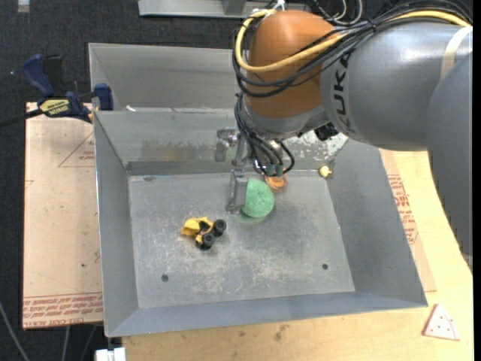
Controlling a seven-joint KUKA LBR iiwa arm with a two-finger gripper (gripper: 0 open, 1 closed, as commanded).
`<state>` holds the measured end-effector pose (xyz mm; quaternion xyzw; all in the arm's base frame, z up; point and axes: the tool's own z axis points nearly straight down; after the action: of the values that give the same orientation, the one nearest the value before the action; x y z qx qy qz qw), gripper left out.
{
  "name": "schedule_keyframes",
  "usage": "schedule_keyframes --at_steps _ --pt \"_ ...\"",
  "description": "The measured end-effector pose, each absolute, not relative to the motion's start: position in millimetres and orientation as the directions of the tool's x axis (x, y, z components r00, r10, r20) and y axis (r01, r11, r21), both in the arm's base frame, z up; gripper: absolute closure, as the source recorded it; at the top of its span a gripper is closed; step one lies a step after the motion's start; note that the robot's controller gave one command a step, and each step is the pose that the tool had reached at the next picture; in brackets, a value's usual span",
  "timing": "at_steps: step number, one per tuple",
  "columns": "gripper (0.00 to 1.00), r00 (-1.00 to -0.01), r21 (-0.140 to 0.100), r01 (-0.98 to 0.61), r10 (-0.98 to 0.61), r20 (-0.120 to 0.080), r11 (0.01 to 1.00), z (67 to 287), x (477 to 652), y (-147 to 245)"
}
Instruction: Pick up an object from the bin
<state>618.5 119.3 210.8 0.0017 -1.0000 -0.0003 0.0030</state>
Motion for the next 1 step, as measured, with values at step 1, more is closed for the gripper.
schedule_keyframes --at_steps 1 --pt "0.0 -1.0 0.001 -0.001 -0.001 -0.001 1.0 215.9 619.9 118.7"
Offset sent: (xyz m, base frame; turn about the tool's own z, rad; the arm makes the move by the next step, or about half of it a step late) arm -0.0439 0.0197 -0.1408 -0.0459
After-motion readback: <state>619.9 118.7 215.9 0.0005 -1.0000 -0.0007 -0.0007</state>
